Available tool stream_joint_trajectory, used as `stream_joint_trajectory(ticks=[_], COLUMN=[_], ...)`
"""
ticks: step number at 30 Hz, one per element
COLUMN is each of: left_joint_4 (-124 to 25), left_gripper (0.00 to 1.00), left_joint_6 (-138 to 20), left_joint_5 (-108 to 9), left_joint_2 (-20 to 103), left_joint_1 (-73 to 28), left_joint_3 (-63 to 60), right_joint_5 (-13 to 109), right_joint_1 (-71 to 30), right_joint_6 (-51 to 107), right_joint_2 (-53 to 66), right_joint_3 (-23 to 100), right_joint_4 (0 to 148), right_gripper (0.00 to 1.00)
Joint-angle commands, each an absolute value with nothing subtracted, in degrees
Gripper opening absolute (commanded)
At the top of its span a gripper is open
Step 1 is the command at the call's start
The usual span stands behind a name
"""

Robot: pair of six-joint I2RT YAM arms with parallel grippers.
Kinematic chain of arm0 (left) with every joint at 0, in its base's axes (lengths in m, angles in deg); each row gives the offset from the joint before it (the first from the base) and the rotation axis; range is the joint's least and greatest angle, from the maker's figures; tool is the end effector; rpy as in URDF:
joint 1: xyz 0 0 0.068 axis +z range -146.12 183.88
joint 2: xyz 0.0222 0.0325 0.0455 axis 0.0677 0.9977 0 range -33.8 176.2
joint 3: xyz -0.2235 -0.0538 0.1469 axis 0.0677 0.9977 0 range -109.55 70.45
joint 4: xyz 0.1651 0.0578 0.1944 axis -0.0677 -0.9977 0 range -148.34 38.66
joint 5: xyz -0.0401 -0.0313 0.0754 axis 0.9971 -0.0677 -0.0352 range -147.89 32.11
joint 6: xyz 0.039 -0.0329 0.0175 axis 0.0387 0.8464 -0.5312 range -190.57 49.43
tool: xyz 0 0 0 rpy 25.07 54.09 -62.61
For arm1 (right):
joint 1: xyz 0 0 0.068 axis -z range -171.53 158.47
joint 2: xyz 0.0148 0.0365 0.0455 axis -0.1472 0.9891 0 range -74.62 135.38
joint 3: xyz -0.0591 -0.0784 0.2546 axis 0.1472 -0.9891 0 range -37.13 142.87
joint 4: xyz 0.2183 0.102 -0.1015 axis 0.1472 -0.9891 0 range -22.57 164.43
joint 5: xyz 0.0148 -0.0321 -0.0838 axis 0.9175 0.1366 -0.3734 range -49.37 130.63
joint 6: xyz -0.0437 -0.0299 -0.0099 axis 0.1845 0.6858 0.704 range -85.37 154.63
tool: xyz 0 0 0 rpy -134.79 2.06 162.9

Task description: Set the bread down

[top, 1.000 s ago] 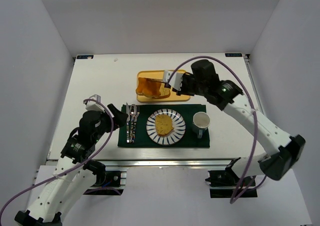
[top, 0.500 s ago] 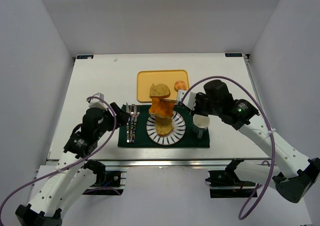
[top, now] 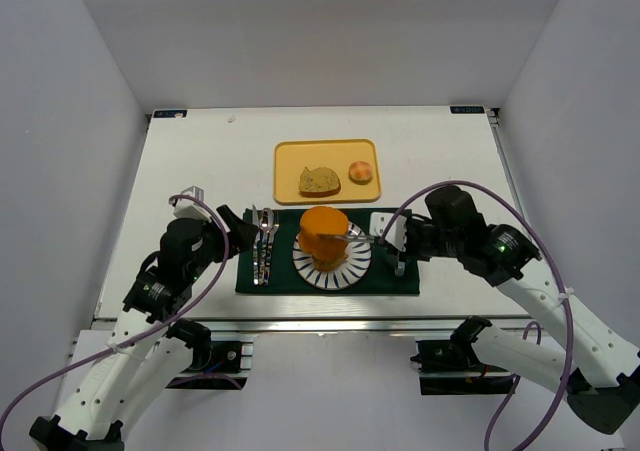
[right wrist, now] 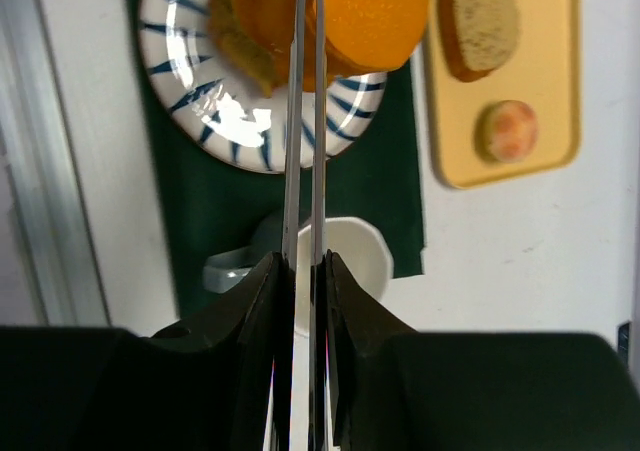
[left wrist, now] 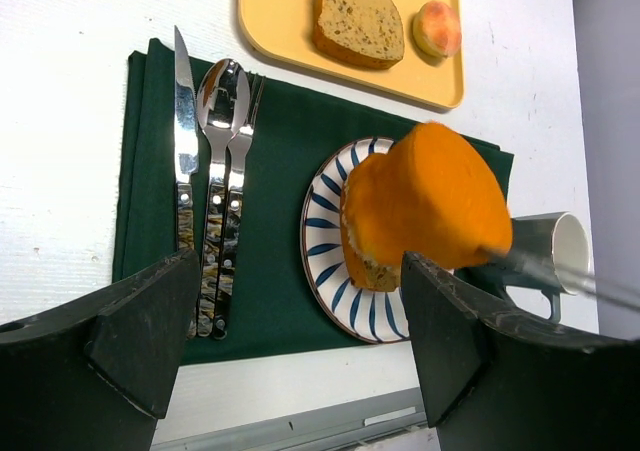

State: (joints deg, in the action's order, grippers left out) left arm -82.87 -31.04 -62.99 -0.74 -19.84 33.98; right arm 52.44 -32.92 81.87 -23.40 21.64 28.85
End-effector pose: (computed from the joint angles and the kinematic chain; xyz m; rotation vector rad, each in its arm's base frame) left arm 0.1261 -0.0519 0.2804 -0.3461 2.0839 -0.5835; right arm 0.1268 0.1213 0.3440 -1.6318 1.5110 0.1741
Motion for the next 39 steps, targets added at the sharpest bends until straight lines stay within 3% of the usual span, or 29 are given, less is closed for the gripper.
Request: stream_joint_trajectory(ticks=[1, 5, 10, 16, 26, 39], left_joint_4=[-83.51, -83.86, -84.39, -84.83, -85.0, -84.91], left_gripper=[0.91, 0.91, 0.91, 0.91, 0.91, 0.91], left_joint_6=[-30.66, -30.66, -30.58, -30.31, -30.22, -30.22], left_joint_5=[-62.29, -62.37, -62.46, -62.37, -62.2, -62.11], left_joint_2=[-1.28, -1.55, -1.9, -2.6, -2.95, -3.13], left_joint_1=[-19.76, -19.76, -19.76, -19.76, -19.76, -19.76], left_joint_3=[32.3, 32.13, 32.04, 32.21, 32.13, 32.04], right_joint_5=[57.06, 57.94, 58.56, 59.96, 61.28, 60.15], right_joint_1=[-33.28, -33.19, -33.28, -33.28, -33.28, -33.28], right_joint_6=[84.81, 85.78, 85.43, 84.03, 82.27, 77.09], right_joint_2=[-24.35, -24.53, -25.14, -26.19, -27.25, -27.07], right_joint_3=[20.53, 19.04, 18.68, 19.82, 22.81, 25.89], right_joint_4=[25.04, 23.19, 23.1, 23.98, 24.77, 28.28], right_gripper=[0.0, 0.01, 0.26, 0.37, 0.39, 0.31])
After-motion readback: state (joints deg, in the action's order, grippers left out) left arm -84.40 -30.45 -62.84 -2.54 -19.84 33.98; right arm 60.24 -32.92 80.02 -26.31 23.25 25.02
